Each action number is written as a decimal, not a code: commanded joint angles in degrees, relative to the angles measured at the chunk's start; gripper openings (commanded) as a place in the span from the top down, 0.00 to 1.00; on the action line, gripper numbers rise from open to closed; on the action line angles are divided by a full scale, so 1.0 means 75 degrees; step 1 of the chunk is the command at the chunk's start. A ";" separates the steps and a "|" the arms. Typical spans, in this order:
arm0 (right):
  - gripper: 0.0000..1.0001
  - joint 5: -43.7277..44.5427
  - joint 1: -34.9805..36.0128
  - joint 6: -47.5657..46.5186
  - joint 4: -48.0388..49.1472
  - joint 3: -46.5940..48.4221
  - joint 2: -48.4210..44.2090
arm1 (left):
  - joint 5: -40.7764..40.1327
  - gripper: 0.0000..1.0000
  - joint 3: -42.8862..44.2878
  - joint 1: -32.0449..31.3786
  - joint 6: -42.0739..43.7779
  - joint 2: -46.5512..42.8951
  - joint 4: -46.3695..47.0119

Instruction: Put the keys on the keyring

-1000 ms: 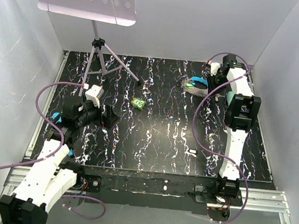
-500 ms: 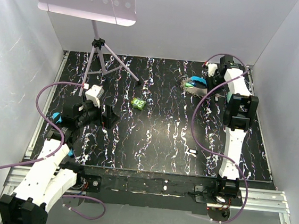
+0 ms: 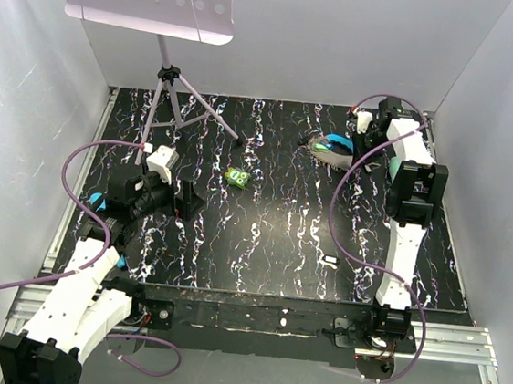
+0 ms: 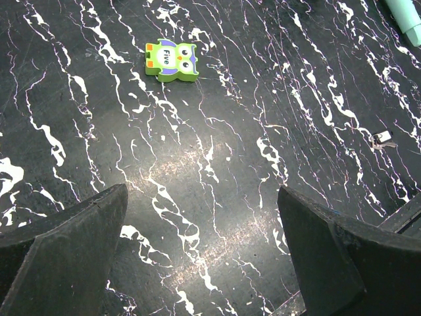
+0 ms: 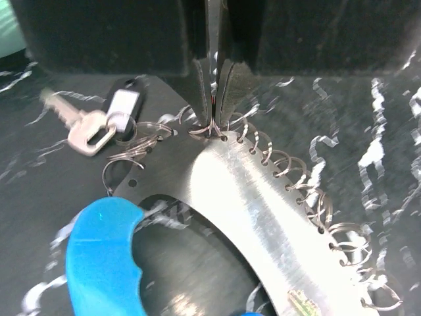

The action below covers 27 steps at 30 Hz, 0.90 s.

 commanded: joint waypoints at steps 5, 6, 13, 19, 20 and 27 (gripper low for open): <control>0.97 -0.1433 0.0058 0.0233 -0.0387 -0.2243 -0.2256 | 0.0065 0.02 0.0049 0.0018 0.0100 -0.0135 0.0030; 0.97 -0.1550 0.0070 0.0244 -0.0317 -0.2665 -0.2502 | 0.0076 0.02 0.0049 0.0017 0.0112 -0.0135 0.0042; 0.96 -0.1482 0.0655 0.0221 0.0608 -0.5595 -0.3897 | 0.0123 0.02 0.0049 0.0017 0.0112 -0.0135 0.0030; 0.95 -0.1469 0.1288 0.0408 0.1148 -0.6525 -0.4332 | 0.0135 0.02 0.0049 0.0017 0.0100 -0.0146 0.0030; 0.94 -0.1504 0.1335 0.0443 0.1149 -0.6536 -0.4321 | 0.0135 0.02 0.0049 0.0017 0.0100 -0.0135 0.0030; 0.87 -0.2101 0.1546 0.0397 0.0891 -0.6372 -0.4273 | 0.0065 0.02 0.0049 0.0017 0.0112 -0.0146 0.0007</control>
